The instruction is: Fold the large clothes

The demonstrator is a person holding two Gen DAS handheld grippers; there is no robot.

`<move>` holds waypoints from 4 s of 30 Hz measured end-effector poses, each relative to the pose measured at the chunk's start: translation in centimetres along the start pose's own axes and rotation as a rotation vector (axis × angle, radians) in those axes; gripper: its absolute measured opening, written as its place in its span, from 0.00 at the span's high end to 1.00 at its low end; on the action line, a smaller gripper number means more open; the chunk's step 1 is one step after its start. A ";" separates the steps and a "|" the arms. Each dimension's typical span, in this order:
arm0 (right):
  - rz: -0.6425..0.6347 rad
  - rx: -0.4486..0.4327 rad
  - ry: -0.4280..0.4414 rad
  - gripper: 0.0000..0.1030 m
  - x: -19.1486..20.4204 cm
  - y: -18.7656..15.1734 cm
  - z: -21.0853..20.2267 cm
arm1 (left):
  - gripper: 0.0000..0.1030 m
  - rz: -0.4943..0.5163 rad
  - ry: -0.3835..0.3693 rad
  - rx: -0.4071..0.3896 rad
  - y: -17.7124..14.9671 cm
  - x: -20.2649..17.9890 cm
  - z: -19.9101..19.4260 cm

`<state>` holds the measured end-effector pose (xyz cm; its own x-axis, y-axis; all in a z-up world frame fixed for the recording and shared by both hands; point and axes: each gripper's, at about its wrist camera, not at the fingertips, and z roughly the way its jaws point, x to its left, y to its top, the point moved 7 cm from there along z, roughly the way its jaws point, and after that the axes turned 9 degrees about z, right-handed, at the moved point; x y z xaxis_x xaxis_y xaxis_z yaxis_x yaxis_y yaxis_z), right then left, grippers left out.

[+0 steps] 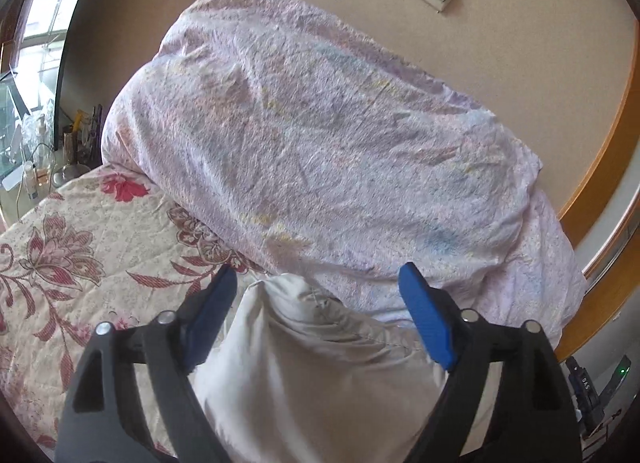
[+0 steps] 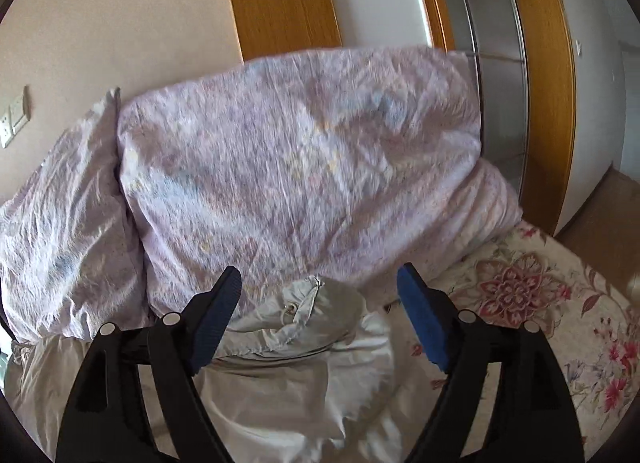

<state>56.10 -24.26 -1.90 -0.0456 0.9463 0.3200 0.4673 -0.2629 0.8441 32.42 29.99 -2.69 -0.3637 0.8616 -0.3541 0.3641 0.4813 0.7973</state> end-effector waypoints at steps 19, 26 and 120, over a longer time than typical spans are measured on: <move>-0.295 0.306 0.028 0.21 6.3 -9.5 2.6 | 0.06 0.483 0.281 0.134 -7.7 -7.6 2.8; -0.212 0.330 -0.041 0.18 5.0 -10.8 6.2 | 0.02 0.455 0.357 0.191 -7.7 -6.6 7.1; 0.122 0.318 -0.241 0.03 -11.8 -7.2 3.4 | 0.03 0.092 0.476 0.222 -6.2 14.4 -0.3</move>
<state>56.29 -32.91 -13.19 0.2175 0.9386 0.2679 0.7077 -0.3407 0.6190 24.68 39.43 -12.59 -0.6517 0.7584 0.0140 0.5664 0.4742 0.6740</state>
